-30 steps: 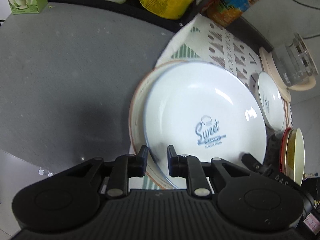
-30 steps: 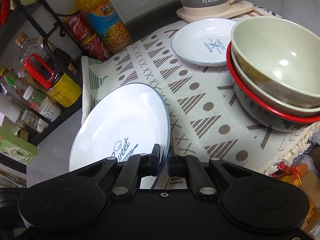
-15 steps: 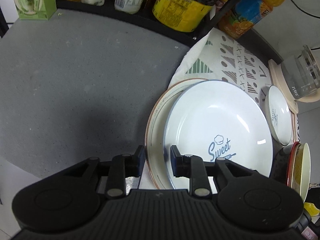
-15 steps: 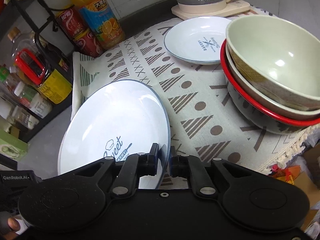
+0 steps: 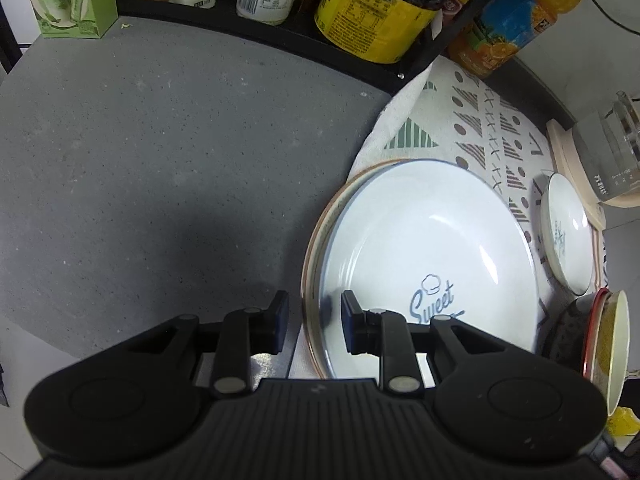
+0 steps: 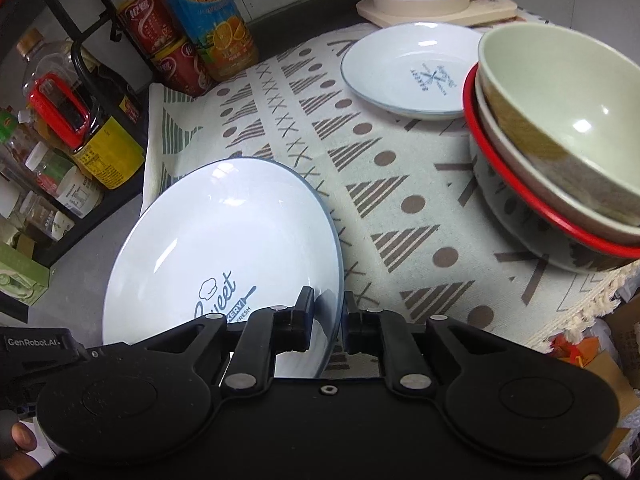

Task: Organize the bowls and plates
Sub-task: 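Lower the 'Sweet' plate onto the white orange-flower plate, then open both grippers and lift away from the 'Sweet' plate, then move both grippers toward the white 'Bakery' plate by the kettle, then close both grippers on the rim of the 'Bakery' plate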

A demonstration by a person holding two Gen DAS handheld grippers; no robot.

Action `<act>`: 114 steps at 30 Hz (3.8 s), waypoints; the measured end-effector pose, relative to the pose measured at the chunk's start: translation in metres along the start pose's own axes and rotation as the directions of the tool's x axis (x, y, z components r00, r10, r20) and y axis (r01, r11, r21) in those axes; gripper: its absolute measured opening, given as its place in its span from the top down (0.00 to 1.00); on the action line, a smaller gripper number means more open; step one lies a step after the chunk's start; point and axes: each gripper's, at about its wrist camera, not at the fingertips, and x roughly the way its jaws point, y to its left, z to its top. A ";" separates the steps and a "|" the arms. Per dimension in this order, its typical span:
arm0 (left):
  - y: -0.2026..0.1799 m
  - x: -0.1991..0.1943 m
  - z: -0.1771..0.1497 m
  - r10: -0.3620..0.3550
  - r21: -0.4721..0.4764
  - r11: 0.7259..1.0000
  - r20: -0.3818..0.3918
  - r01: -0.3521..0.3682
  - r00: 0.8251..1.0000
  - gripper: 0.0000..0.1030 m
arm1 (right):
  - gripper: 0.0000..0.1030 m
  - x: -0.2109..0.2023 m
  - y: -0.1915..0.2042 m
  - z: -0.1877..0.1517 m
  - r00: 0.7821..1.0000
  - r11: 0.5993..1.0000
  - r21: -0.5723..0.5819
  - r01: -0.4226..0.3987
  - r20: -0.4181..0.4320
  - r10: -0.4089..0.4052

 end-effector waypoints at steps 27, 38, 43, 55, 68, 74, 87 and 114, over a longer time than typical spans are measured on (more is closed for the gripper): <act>0.003 -0.048 -0.010 -0.072 0.024 0.997 0.093 0.070 0.993 0.17 | 0.23 -0.063 0.005 0.004 0.991 0.999 0.013 -0.045 0.125 0.043; -0.014 -0.066 -0.024 -0.117 0.071 0.991 0.108 0.109 0.987 0.07 | 0.04 -0.108 0.008 0.000 0.973 0.998 -0.048 -0.037 0.225 0.047; -0.028 -0.076 -0.028 -0.152 0.122 0.983 0.127 0.136 0.980 0.04 | 0.03 -0.117 0.001 0.000 0.968 0.999 -0.041 -0.023 0.247 0.033; -0.073 -0.079 -0.029 -0.205 0.204 0.963 0.125 0.177 0.971 0.04 | 0.03 -0.134 -0.025 0.015 0.953 1.000 -0.004 -0.012 0.303 0.013; -0.155 -0.045 -0.008 -0.196 0.255 0.953 0.118 0.161 0.973 0.04 | 0.03 -0.112 -0.077 0.074 0.949 0.999 0.030 -0.037 0.314 0.026; -0.200 -0.021 0.005 -0.212 0.246 0.953 0.112 0.180 0.971 0.04 | 0.03 -0.095 -0.104 0.116 0.953 0.999 0.021 -0.033 0.301 0.025; -0.258 0.048 0.027 -0.172 0.137 0.977 0.032 0.166 0.985 0.05 | 0.08 -0.036 -0.155 0.187 0.988 1.000 0.010 -0.023 0.151 0.021; -0.260 0.138 0.027 -0.138 -0.136 0.983 -0.104 0.123 0.985 0.68 | 0.77 0.090 -0.222 0.244 0.943 0.970 0.201 -0.137 -0.272 0.190</act>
